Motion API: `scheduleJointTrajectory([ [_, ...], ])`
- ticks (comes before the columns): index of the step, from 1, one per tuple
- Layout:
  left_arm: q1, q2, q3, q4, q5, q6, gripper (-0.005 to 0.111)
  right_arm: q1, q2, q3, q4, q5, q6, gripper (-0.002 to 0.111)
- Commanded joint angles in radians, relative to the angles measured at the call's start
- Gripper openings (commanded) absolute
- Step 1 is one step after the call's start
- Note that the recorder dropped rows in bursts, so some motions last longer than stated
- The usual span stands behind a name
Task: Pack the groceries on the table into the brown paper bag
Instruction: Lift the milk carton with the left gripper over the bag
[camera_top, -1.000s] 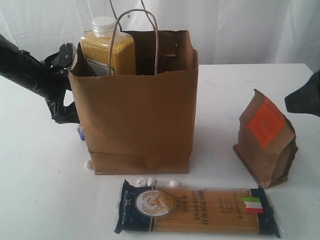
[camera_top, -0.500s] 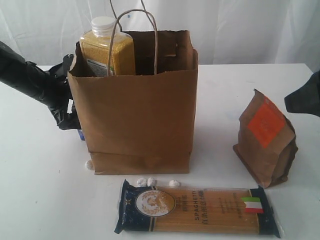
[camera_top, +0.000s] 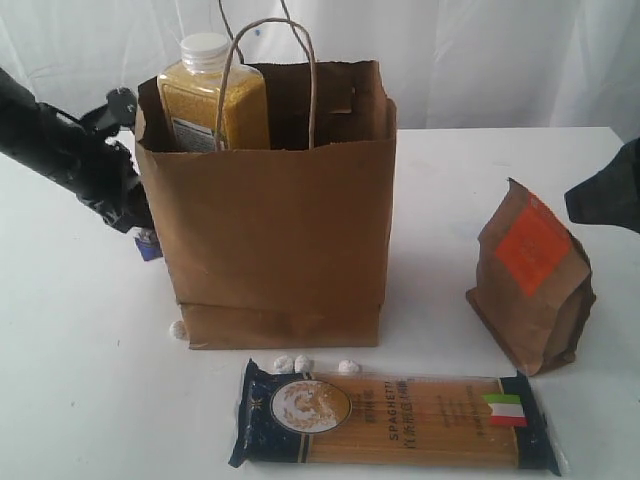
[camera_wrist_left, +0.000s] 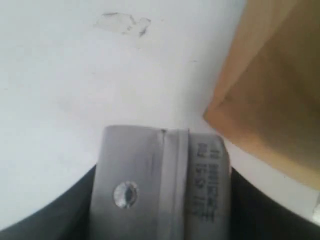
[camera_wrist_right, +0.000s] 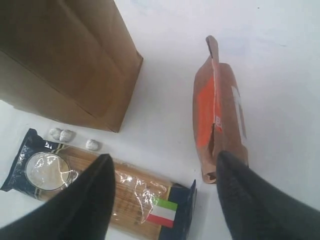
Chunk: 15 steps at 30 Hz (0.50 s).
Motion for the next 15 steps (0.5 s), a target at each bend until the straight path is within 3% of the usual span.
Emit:
scheduleJointTrajectory([
  [1, 0.031, -0.169, -0.003, 0.099, 0.004, -0.235, 0.0, 0.001, -0.005, 0.002, 0.014, 0.0, -0.002, 0.055],
  [7, 0.06, -0.427, -0.003, 0.086, 0.019, -0.335, 0.0, 0.001, -0.005, 0.002, 0.014, 0.008, -0.002, 0.055],
  [13, 0.06, -0.636, -0.008, -0.205, 0.025, -0.328, 0.0, 0.001, -0.005, 0.002, 0.018, 0.022, -0.002, 0.055],
  [15, 0.06, -0.664, -0.029, -0.236, 0.077, -0.335, 0.0, 0.001, -0.005, 0.002, 0.02, 0.024, -0.002, 0.055],
])
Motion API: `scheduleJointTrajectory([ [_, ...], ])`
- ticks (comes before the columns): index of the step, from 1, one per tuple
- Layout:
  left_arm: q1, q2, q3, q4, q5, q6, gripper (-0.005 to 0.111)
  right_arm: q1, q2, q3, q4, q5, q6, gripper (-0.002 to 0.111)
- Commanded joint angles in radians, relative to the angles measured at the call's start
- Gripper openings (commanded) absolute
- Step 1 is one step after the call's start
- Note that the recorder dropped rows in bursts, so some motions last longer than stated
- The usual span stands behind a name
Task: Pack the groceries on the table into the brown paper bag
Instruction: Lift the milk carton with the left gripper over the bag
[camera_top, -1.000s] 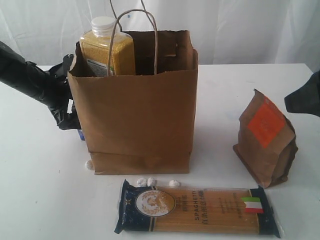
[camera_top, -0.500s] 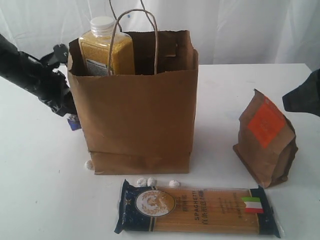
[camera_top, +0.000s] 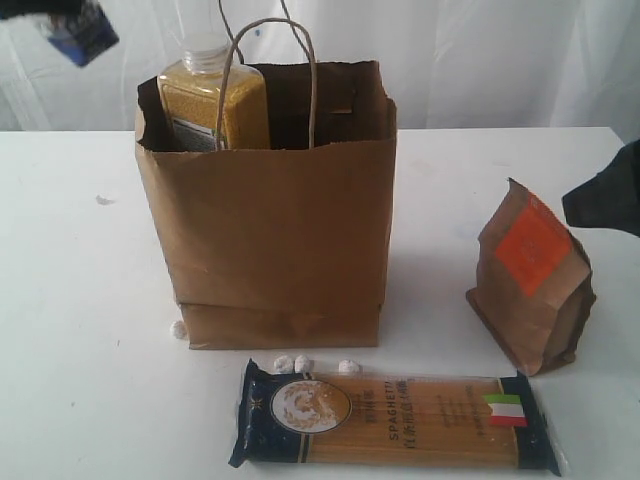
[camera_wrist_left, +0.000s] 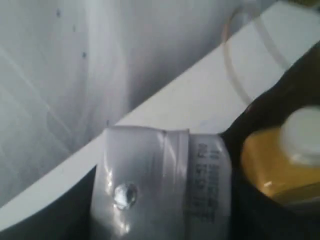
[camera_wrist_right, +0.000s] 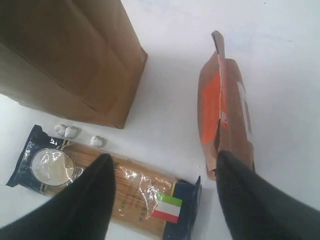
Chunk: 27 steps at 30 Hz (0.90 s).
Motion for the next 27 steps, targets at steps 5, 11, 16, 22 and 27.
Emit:
scheduleJointTrajectory([
  [5, -0.023, -0.071, -0.127, -0.239, 0.139, -0.047, 0.0, 0.001, -0.005, 0.002, 0.014, 0.01, -0.002, 0.055],
  [11, -0.149, 0.021, -0.257, -0.189, 0.167, -0.034, 0.0, 0.001, -0.005, 0.002, 0.018, 0.018, -0.002, 0.055],
  [16, -0.276, 0.129, -0.354, -0.072, 0.188, -0.084, 0.0, 0.001, -0.005, 0.002, 0.036, 0.031, -0.009, 0.055],
  [22, -0.388, 0.228, -0.432, 0.058, 0.208, -0.104, 0.0, 0.001, -0.005, 0.002, 0.036, 0.027, -0.013, 0.055],
  [27, -0.433, 0.298, -0.437, 0.156, 0.225, -0.17, 0.0, 0.001, -0.005, 0.002, 0.036, 0.027, -0.027, 0.055],
])
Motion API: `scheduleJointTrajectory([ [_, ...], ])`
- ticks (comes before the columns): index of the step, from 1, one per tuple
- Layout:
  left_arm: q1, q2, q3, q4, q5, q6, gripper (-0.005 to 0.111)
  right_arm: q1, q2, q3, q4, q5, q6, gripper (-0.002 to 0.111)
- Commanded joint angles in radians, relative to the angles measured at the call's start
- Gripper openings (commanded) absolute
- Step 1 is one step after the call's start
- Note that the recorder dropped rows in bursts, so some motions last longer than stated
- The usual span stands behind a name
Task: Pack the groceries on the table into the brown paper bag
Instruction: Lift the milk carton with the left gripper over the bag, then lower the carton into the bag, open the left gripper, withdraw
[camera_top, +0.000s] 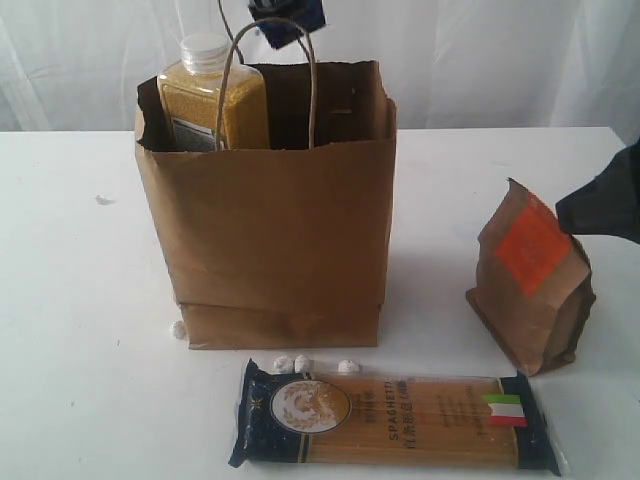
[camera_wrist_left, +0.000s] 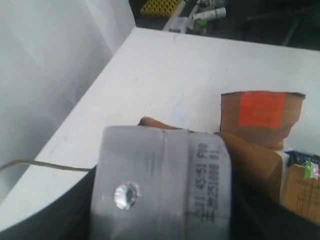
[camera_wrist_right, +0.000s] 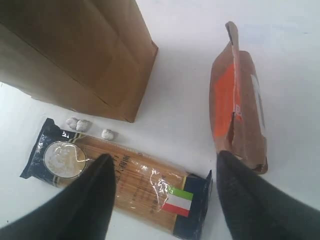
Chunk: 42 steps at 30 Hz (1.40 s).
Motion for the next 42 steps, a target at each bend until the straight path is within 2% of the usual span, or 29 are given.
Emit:
scheduleJointTrajectory([
  [1, -0.036, 0.045, -0.014, 0.047, 0.017, -0.044, 0.0, 0.001, -0.005, 0.002, 0.005, -0.004, -0.021, 0.055],
  [6, -0.057, 0.073, -0.014, 0.047, -0.011, -0.044, 0.0, 0.001, -0.005, 0.002, 0.007, -0.006, -0.021, 0.055],
  [15, -0.065, 0.09, -0.014, 0.068, 0.068, -0.044, 0.0, 0.001, -0.005, 0.002, 0.008, -0.006, -0.021, 0.055],
  [16, -0.065, 0.09, -0.012, 0.084, 0.075, -0.044, 0.004, 0.001, -0.005, 0.002, 0.009, -0.006, -0.021, 0.055],
  [17, -0.065, 0.09, -0.012, 0.09, 0.085, -0.044, 0.009, 0.001, -0.005, 0.002, 0.009, -0.006, -0.021, 0.055],
  [18, -0.065, 0.092, -0.012, 0.098, 0.094, -0.048, 0.024, 0.001, -0.005, 0.002, 0.009, -0.004, -0.021, 0.055],
  [19, -0.065, 0.094, -0.012, 0.098, 0.094, -0.05, 0.031, 0.001, -0.005, 0.002, 0.009, -0.001, -0.021, 0.055],
  [21, -0.065, 0.094, -0.012, 0.096, 0.073, -0.074, 0.074, 0.001, -0.005, 0.002, 0.009, 0.001, -0.021, 0.055],
  [22, -0.065, 0.094, -0.012, 0.094, 0.057, -0.074, 0.087, 0.001, -0.005, 0.002, 0.009, 0.0, -0.021, 0.055],
  [23, -0.065, 0.094, -0.012, 0.084, 0.046, -0.083, 0.094, 0.001, -0.005, 0.002, 0.009, 0.006, -0.021, 0.055],
  [25, -0.065, 0.094, -0.012, 0.08, 0.042, -0.124, 0.095, 0.001, -0.005, 0.002, 0.009, 0.011, -0.021, 0.055],
  [34, -0.065, 0.081, -0.012, 0.08, 0.037, -0.126, 0.095, 0.001, -0.005, 0.002, 0.009, 0.013, -0.021, 0.055],
  [42, -0.065, -0.013, -0.012, 0.092, 0.04, -0.135, 0.089, 0.001, -0.005, 0.002, 0.003, -0.007, -0.021, 0.056],
])
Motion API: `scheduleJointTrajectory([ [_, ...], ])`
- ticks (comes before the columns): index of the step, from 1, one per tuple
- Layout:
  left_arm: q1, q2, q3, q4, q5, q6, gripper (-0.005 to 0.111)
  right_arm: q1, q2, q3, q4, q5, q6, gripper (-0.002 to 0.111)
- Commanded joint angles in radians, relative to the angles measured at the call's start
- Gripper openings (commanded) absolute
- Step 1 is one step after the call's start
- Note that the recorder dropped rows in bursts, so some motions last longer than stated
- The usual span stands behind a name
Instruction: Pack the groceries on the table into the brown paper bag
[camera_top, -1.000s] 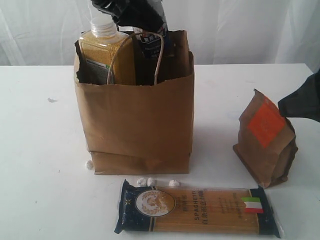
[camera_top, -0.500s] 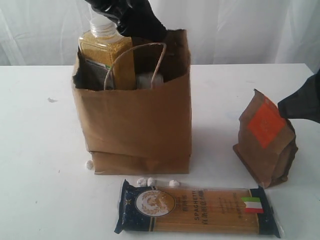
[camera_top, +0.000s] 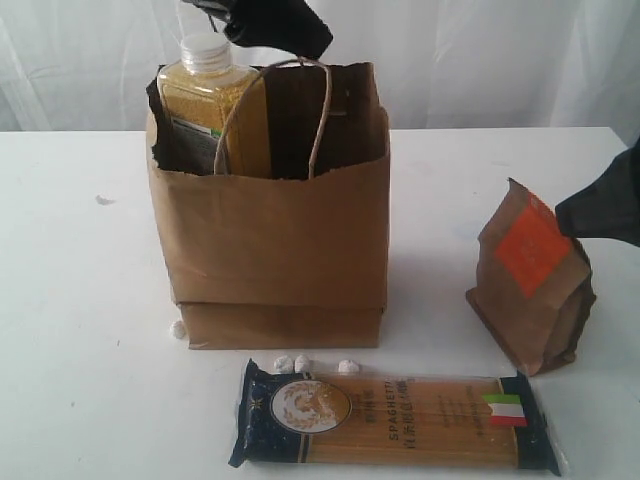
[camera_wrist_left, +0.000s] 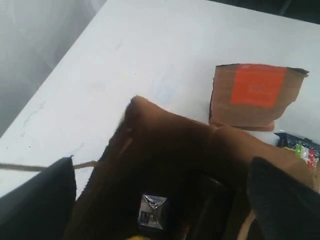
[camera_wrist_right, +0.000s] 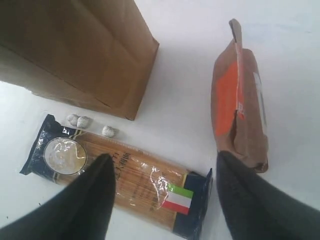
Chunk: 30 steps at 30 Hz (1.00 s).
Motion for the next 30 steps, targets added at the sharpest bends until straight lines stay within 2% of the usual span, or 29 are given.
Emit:
scheduleJointTrajectory([
  [1, -0.007, -0.077, -0.004, -0.009, 0.019, -0.029, 0.089, 0.001, -0.005, 0.002, -0.006, -0.039, -0.001, 0.057],
  [4, -0.007, -0.121, -0.004, 0.034, 0.041, -0.078, 0.089, 0.001, -0.001, 0.002, -0.108, -0.111, 0.082, 0.068],
  [7, -0.007, -0.168, -0.004, 0.17, 0.103, -0.2, 0.089, 0.001, 0.029, 0.002, -0.142, -0.089, 0.103, 0.076],
  [11, -0.007, -0.22, -0.004, 0.329, 0.211, -0.343, 0.089, 0.001, 0.102, 0.002, -0.142, -0.122, 0.097, 0.077],
  [18, -0.007, -0.277, -0.004, 0.354, 0.343, -0.436, 0.089, 0.02, 0.293, -0.021, -0.162, -0.179, 0.043, 0.077],
  [22, -0.007, -0.303, -0.004, 0.413, 0.349, -0.477, 0.089, 0.07, 0.406, -0.025, -0.174, -0.264, 0.004, 0.077],
  [26, -0.007, -0.335, 0.023, 0.53, 0.349, -0.544, 0.088, 0.101, 0.509, -0.025, -0.273, -0.354, 0.029, 0.077],
  [28, -0.007, -0.359, 0.057, 0.57, 0.349, -0.561, 0.082, 0.101, 0.549, -0.025, -0.275, -0.367, 0.036, 0.076],
  [30, -0.007, -0.382, 0.095, 0.602, 0.349, -0.565, 0.065, 0.101, 0.585, -0.025, -0.275, -0.371, 0.041, 0.076],
])
